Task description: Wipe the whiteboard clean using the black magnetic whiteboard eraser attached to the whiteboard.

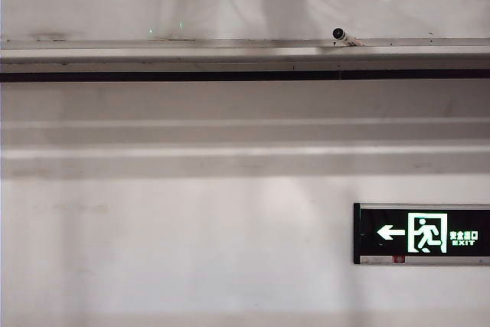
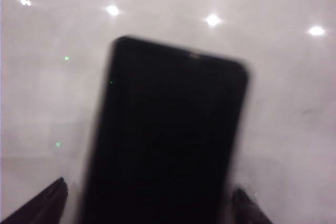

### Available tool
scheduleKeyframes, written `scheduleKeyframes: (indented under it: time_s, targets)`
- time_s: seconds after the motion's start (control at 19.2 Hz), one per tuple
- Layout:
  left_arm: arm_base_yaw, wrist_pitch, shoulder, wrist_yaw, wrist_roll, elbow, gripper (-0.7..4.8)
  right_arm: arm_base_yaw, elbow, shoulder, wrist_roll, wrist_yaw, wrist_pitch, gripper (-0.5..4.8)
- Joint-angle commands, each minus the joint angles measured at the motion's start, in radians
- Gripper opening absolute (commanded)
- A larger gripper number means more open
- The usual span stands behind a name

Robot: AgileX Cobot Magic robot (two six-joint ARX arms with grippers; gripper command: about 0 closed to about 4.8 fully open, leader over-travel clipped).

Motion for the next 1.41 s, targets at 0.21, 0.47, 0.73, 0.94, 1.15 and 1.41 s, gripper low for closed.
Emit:
scheduleKeyframes:
  time_s: [0.21, 0.47, 0.73, 0.94, 1.15, 1.41]
  targets:
    - [0.000, 0.009, -0.006, 0.040, -0.025, 0.003, -0.06, 0.000, 0.004, 0.042, -0.039, 0.079, -0.002, 1.92]
    - [0.000, 0.011, -0.005, 0.040, -0.027, 0.003, -0.06, -0.019, 0.006, 0.038, -0.099, 0.153, 0.041, 1.16]
    - [0.000, 0.011, -0.005, 0.040, -0.027, 0.003, -0.06, -0.052, 0.006, -0.031, -0.108, 0.186, 0.018, 1.16]
    - [0.000, 0.009, -0.005, 0.040, -0.028, 0.003, -0.06, -0.076, 0.006, -0.101, -0.117, 0.201, -0.048, 1.16]
    - [0.000, 0.004, -0.005, 0.041, -0.031, 0.003, -0.06, -0.135, 0.006, -0.154, -0.117, 0.200, -0.079, 1.15]
    - [0.000, -0.003, -0.005, 0.040, -0.031, 0.002, -0.06, -0.203, 0.006, -0.180, -0.114, 0.196, -0.085, 1.15]
